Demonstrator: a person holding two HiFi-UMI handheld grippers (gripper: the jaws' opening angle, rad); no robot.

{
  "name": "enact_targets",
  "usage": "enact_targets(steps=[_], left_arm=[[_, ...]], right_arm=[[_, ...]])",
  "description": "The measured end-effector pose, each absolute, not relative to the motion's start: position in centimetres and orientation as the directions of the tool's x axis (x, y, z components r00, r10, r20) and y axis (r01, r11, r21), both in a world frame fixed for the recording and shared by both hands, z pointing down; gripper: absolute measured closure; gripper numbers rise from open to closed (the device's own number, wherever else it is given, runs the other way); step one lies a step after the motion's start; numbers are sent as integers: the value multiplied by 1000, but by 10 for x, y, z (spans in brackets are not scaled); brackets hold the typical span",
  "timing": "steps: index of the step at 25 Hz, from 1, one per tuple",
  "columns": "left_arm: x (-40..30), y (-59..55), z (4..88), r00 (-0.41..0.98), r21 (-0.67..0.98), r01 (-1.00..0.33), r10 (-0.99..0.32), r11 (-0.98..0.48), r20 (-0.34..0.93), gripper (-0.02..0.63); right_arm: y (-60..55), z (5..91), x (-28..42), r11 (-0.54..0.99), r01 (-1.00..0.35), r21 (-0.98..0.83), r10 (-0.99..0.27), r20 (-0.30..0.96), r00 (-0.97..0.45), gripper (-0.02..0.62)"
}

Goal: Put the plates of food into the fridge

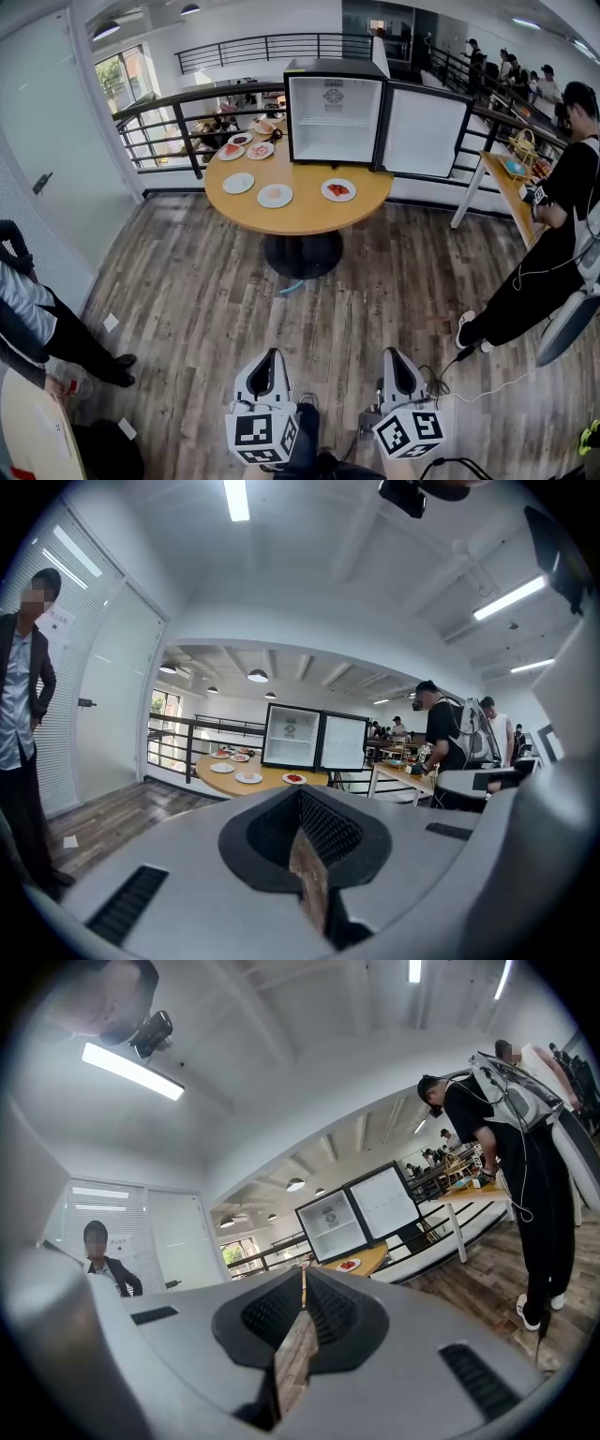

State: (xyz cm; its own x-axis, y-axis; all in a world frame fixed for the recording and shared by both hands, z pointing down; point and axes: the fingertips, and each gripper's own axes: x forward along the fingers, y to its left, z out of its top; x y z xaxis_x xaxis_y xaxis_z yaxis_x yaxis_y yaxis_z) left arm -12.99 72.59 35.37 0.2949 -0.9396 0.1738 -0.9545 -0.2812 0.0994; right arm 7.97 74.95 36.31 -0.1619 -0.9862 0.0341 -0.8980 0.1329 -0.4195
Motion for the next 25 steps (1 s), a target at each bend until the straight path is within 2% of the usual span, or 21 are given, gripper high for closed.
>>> enact_targets(steps=[25], left_arm=[[-169, 518, 343, 372, 145, -925, -913, -350, 166, 598]], right_arm=[[554, 347, 25, 111, -910, -399, -990, 37, -137, 577]])
